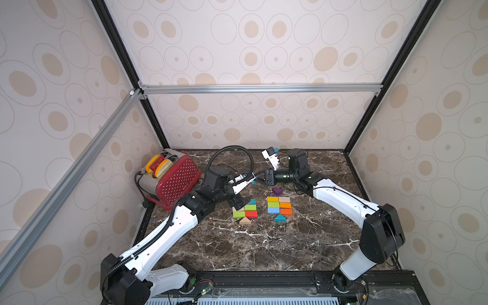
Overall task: Assemble a piece of candy with building blocks
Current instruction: Place the building block at the center of the board.
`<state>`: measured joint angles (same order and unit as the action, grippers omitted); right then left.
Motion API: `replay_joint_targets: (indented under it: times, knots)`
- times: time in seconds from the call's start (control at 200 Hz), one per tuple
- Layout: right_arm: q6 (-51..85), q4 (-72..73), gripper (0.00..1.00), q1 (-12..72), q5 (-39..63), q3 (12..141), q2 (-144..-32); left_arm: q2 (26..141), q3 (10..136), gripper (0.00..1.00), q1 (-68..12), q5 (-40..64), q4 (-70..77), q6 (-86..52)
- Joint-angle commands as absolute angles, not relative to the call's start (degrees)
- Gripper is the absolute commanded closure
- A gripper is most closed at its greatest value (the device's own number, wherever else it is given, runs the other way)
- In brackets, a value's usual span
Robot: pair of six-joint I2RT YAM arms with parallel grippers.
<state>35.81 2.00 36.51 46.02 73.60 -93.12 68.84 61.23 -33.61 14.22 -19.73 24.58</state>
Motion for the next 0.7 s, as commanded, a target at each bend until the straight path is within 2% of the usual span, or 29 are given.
replay_joint_targets:
  times: [0.0,0.391,0.696]
  knots:
    - [37.1,2.5,0.74,36.4,48.3,73.5,-92.0,70.5,64.1,0.01,-33.8,17.8,-14.5,29.4]
    - [35.4,-0.1,0.74,36.5,49.2,73.1,-91.7,73.7,64.9,0.02,-33.7,18.1,-9.9,30.0]
    - [34.6,-1.6,0.74,36.4,49.4,73.9,-92.1,75.7,67.0,0.13,-33.7,19.1,-11.0,29.3]
